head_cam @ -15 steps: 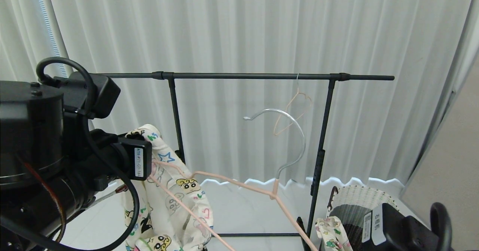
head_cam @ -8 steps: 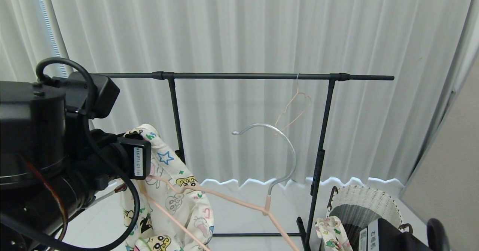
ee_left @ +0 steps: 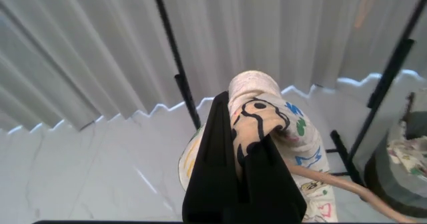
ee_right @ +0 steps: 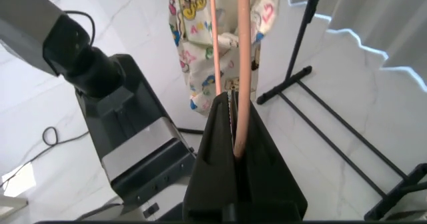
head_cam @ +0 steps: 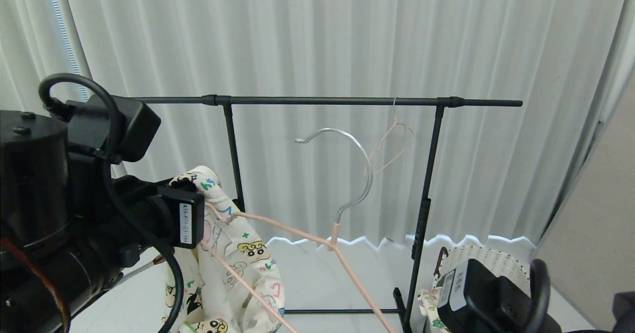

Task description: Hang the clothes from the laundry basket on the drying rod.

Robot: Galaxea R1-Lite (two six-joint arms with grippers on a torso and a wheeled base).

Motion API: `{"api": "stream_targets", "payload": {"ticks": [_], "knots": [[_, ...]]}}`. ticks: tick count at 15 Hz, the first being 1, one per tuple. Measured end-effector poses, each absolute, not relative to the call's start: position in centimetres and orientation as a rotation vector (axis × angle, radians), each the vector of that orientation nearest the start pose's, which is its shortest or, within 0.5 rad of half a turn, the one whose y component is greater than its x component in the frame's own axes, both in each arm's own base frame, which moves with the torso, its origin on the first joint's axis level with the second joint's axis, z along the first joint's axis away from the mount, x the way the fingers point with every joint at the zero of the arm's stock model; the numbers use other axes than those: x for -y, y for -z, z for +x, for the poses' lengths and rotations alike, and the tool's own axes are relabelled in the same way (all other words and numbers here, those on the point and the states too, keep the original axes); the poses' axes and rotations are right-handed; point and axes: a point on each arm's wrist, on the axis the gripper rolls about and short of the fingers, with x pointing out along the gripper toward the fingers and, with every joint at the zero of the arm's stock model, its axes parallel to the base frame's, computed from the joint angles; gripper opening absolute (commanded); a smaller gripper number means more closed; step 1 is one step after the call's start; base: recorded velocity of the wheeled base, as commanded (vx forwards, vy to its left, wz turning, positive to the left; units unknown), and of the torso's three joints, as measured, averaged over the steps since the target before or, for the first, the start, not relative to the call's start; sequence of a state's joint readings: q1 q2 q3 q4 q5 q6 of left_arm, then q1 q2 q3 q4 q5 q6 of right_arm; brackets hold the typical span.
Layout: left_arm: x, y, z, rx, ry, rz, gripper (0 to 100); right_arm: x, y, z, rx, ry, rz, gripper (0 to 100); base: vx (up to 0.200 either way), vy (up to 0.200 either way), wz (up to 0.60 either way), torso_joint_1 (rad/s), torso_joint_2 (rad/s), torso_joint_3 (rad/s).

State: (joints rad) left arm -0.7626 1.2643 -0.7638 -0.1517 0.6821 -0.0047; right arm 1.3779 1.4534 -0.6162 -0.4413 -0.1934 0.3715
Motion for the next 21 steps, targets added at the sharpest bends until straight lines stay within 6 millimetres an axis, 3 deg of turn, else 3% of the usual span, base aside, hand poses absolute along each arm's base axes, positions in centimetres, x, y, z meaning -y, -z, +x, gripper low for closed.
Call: {"api": "stream_targets", "payload": {"ticks": [6,13,21], "knots": [[14.6,-24.3,11.7,-0.214,0.284,0.230,0,-24.4,-17.2,5.2,-0.519,-1.079,0.013,0,0.000,0.000,0.00,0.000,0.00,0.000],[16.1,-26.1,9.1,-0.150,0.426,0.189,0,-28.2,-16.6,6.0,-0.473,-1.048,0.045,0,0.000,0.000,0.00,0.000,0.00,0.000],[16.0,-24.7,8.4,-0.168,0.393,0.236,0,-29.4,-16.7,6.7,-0.385,-0.912,0.104,0,0.000,0.000,0.00,0.000,0.00,0.000]]}}
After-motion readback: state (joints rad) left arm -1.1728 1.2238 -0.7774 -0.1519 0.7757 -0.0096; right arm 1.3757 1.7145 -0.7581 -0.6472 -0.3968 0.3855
